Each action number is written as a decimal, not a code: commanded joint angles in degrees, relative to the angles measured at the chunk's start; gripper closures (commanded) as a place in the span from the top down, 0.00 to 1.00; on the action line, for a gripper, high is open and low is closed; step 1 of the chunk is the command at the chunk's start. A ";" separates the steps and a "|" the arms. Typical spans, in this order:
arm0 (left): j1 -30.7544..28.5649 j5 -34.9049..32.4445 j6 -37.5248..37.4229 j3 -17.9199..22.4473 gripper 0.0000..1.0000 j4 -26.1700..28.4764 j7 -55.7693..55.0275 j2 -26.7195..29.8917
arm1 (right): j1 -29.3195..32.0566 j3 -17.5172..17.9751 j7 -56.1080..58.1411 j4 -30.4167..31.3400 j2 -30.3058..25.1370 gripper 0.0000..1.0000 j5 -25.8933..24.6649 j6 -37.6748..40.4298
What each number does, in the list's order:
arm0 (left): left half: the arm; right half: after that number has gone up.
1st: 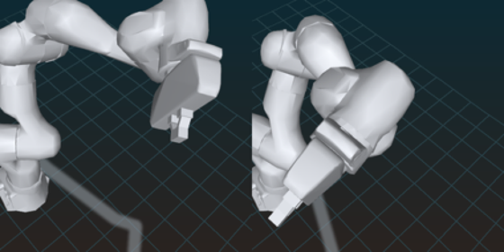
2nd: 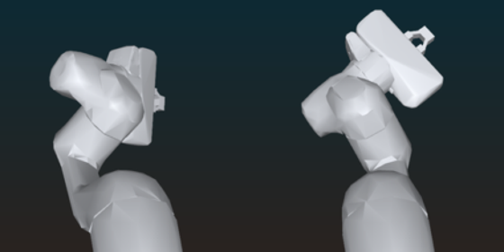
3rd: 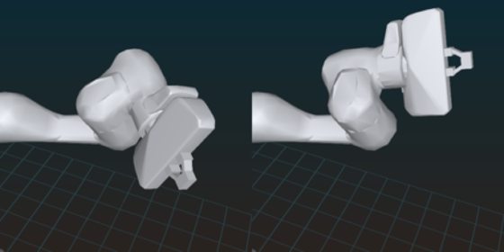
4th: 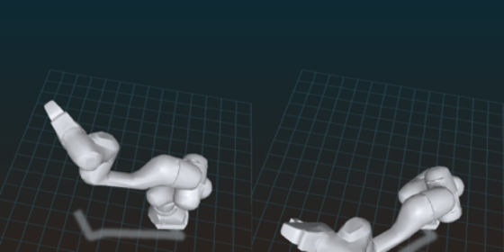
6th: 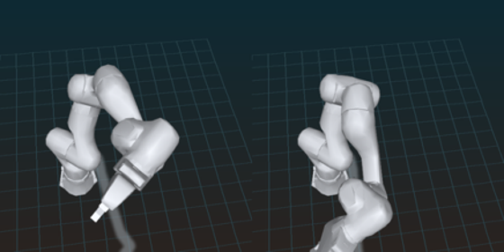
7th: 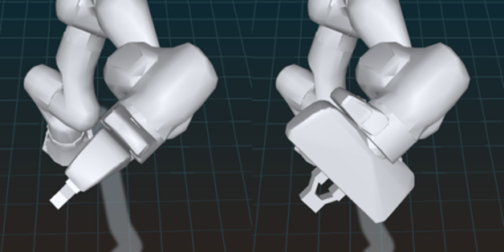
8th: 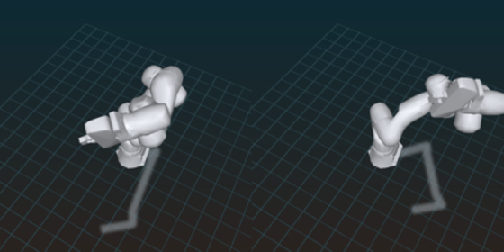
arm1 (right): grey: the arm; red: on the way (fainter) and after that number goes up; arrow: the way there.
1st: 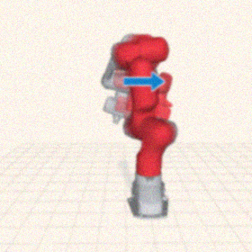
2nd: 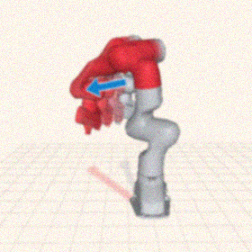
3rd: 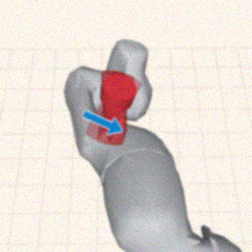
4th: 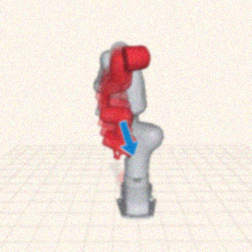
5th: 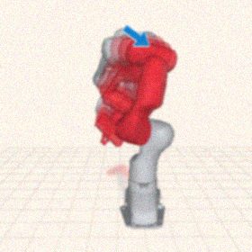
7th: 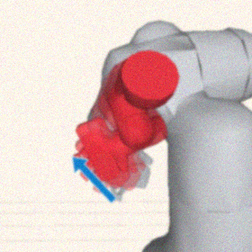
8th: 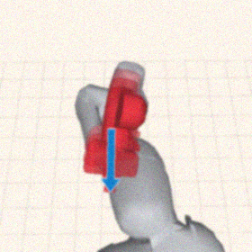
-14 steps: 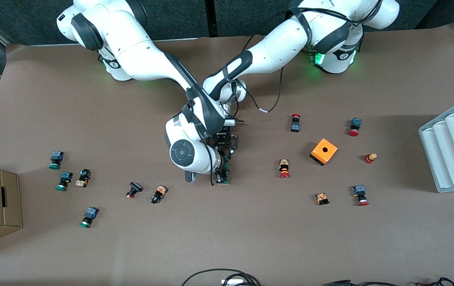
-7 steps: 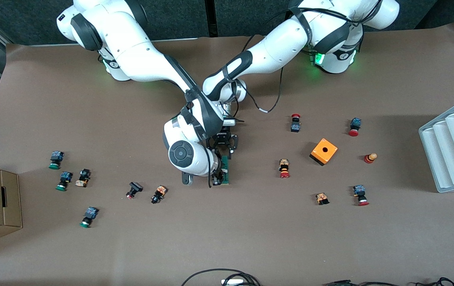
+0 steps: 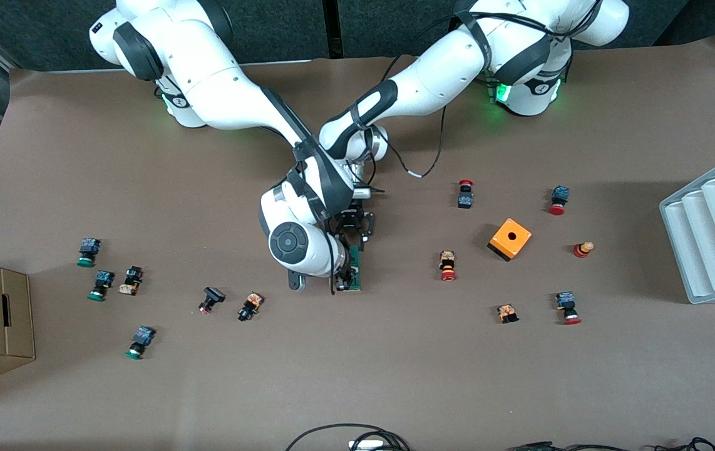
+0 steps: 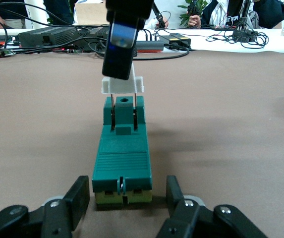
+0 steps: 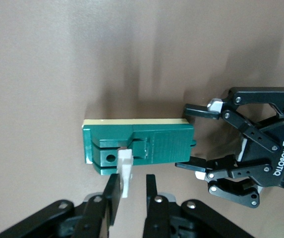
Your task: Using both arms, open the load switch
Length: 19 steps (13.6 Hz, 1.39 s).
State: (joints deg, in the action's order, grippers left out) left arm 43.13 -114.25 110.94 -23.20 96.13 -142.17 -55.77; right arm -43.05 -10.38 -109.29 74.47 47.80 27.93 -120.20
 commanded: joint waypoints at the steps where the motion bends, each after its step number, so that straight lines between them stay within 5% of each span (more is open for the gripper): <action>1: 0.90 -0.27 0.06 0.53 0.70 -1.20 -0.48 -1.71 | -0.90 0.27 -0.14 2.26 -0.87 0.28 -1.21 -1.52; 19: 0.82 -0.27 0.06 0.53 0.70 -1.29 -0.48 -1.62 | -3.09 0.62 0.39 10.17 -3.33 0.27 -4.20 -6.36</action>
State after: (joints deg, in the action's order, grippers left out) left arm 43.14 -114.25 110.93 -23.20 96.12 -142.17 -55.78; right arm -45.47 -9.90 -108.85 81.46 45.82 25.57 -124.97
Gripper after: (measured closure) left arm 0.291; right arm 0.731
